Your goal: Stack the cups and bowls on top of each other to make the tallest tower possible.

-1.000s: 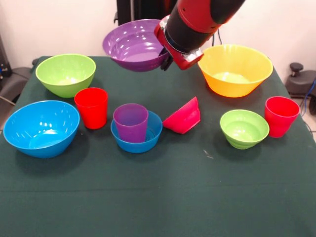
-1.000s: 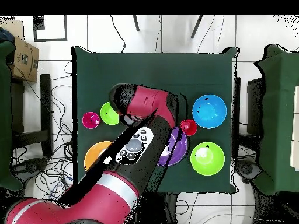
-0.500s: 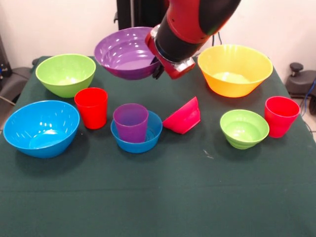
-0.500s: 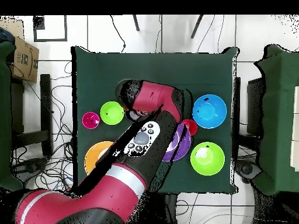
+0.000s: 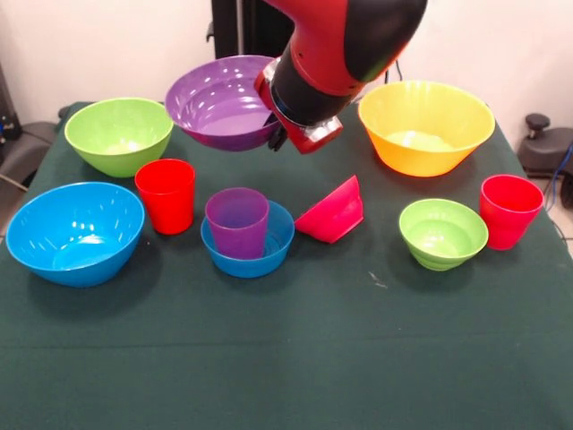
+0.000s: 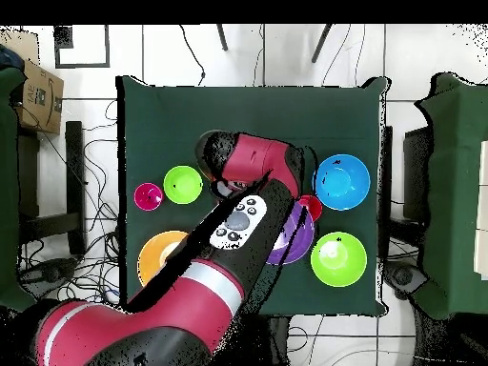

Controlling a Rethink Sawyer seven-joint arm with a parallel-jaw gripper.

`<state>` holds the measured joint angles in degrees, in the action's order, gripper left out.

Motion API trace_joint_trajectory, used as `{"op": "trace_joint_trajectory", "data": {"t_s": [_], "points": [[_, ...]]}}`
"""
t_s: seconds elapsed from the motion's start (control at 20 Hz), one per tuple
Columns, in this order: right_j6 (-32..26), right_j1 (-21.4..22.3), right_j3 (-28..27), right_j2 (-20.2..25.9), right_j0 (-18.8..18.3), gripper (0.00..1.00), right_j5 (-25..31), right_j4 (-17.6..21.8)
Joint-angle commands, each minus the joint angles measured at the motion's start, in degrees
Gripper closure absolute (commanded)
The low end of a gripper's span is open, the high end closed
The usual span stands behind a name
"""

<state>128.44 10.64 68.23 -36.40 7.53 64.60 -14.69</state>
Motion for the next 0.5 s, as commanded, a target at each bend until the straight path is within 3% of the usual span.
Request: {"op": "trace_joint_trajectory", "data": {"t_s": [0.05,0.5], "points": [[5.1,-1.5,-4.4,4.5,-1.2,1.0,-3.8,2.5],[6.1,-2.7,-6.8,3.9,-1.2,1.0,-2.5,2.0]]}}
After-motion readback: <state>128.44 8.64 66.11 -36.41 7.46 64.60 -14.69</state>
